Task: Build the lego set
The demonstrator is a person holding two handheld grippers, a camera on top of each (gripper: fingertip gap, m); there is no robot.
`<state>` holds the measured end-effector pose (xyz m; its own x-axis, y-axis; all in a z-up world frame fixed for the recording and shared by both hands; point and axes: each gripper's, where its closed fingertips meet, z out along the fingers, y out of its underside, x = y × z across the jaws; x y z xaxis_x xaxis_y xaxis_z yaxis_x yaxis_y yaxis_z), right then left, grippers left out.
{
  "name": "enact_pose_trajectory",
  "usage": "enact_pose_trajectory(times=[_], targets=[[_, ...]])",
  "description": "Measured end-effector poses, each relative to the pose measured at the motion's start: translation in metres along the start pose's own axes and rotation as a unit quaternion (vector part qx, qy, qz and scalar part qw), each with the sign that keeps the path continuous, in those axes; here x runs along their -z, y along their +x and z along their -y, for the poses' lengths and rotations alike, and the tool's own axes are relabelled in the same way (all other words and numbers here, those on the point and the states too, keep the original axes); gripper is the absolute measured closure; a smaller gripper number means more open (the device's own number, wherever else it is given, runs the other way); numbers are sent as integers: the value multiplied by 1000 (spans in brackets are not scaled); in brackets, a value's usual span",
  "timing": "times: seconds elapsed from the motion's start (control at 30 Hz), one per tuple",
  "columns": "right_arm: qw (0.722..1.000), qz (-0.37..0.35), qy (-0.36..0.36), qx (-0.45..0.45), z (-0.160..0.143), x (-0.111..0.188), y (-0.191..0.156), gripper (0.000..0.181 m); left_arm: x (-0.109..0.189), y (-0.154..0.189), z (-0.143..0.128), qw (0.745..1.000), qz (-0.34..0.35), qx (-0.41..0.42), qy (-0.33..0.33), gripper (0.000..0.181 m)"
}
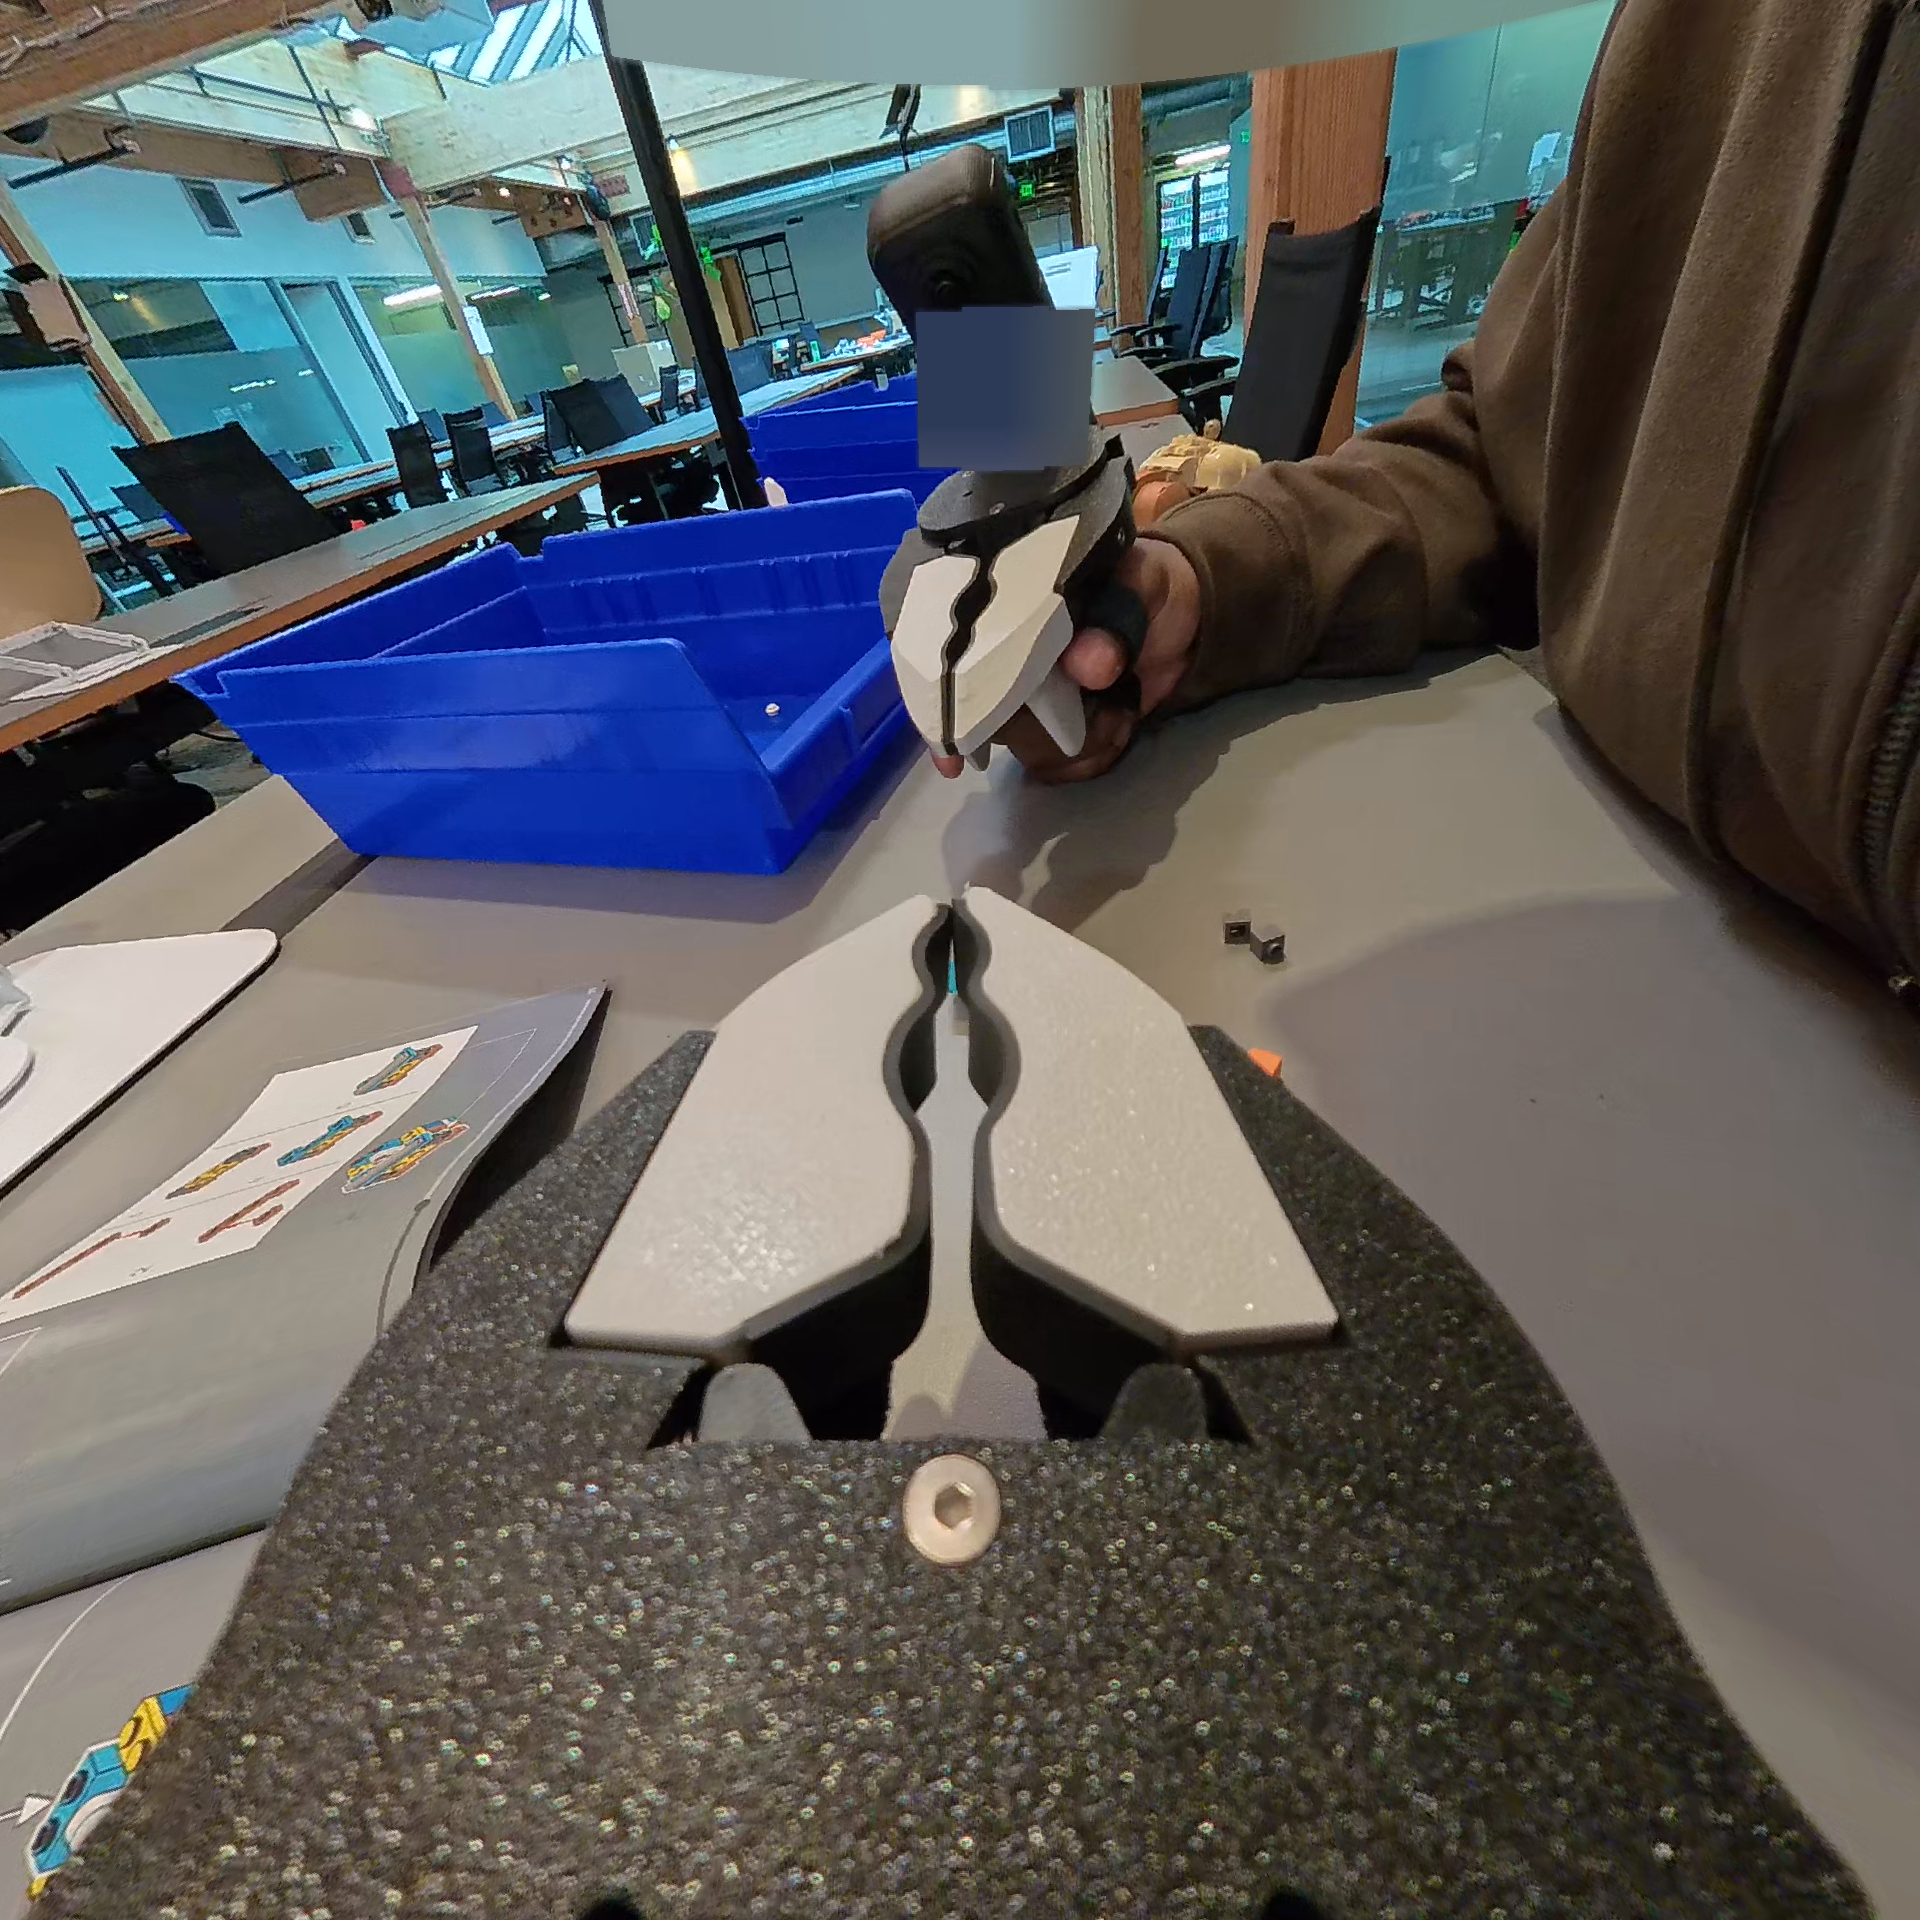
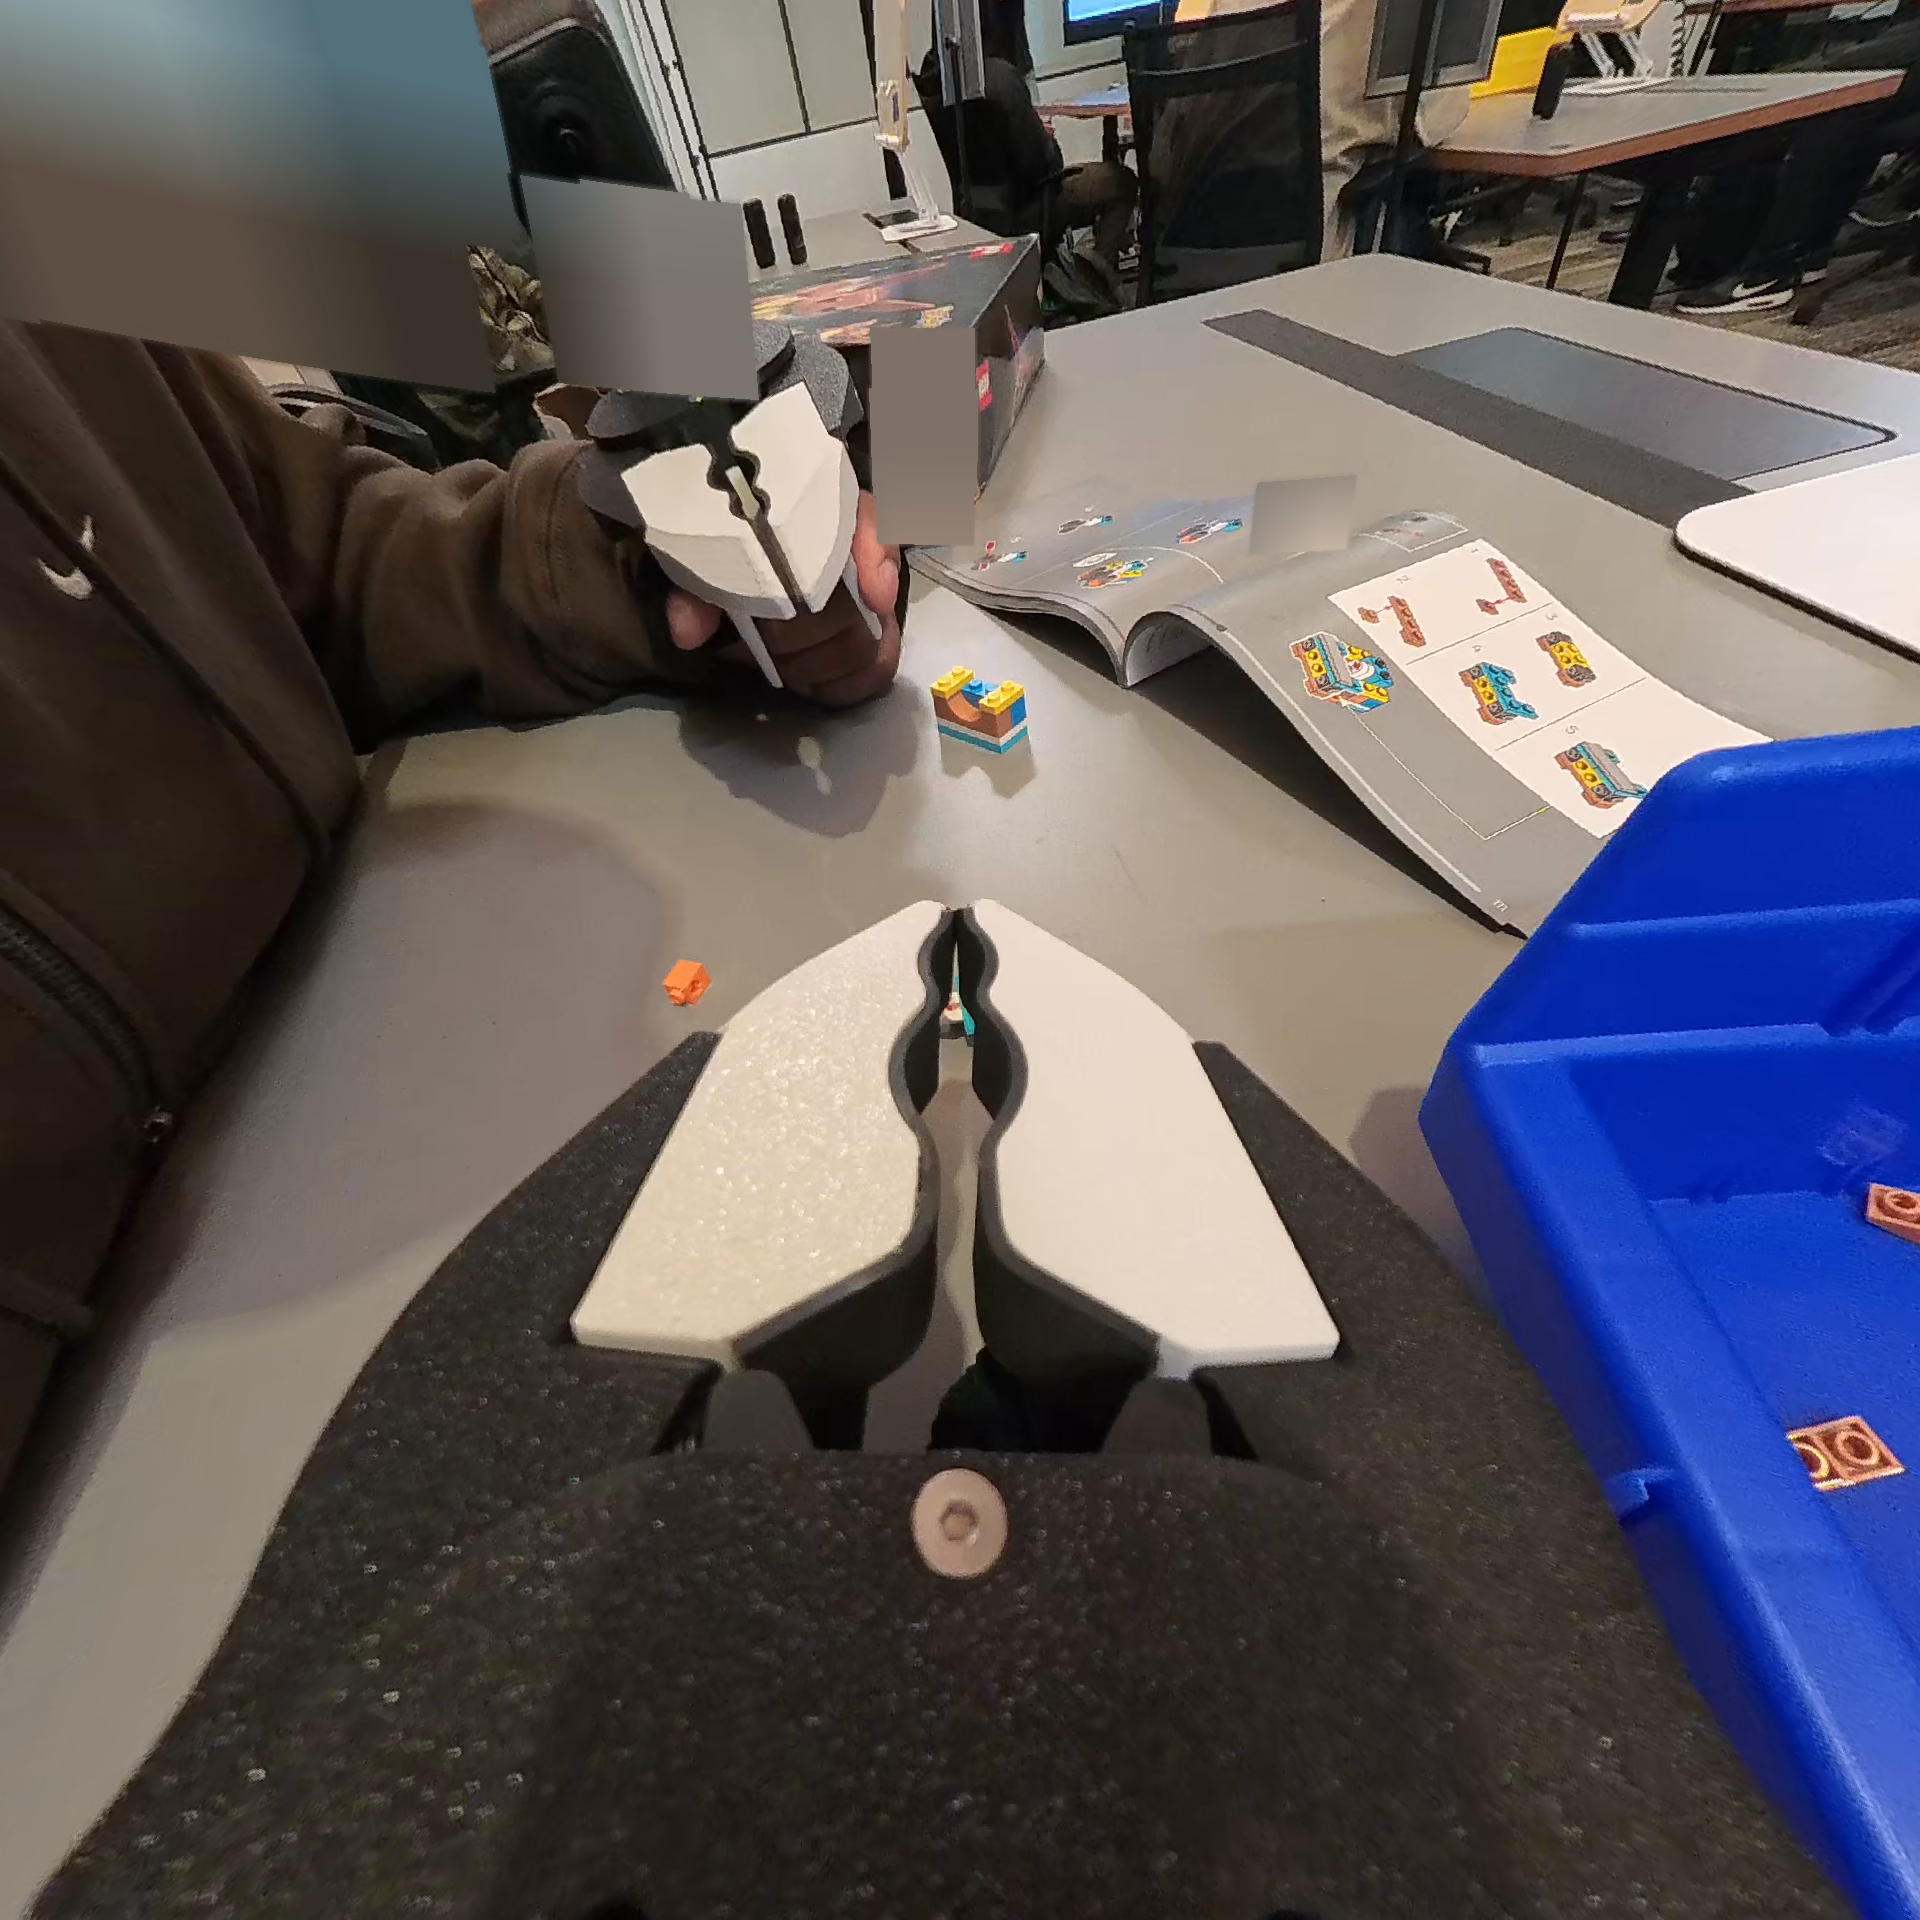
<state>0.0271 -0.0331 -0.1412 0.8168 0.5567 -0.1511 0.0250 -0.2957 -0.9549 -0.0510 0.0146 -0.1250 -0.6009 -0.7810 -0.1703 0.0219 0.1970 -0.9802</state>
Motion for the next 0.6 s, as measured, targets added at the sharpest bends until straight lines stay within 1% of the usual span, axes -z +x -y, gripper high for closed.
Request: enact_pose_trajectory(times=[0.27, 0.43, 0.6], targets=[[1000, -7, -1, -9, -1, 1, 2, 181, 0, -2, -1, 1000, 5, 8, -3, 181], [999, -37, -9, -30, -4, 4, 9, 181, -1, -8, -10, 998, 15, 48, -42, 181], [996, -67, -8, -65, -8, 17, 18, 181, -2, -9, -25, 993, 13, 75, -94, 181]])
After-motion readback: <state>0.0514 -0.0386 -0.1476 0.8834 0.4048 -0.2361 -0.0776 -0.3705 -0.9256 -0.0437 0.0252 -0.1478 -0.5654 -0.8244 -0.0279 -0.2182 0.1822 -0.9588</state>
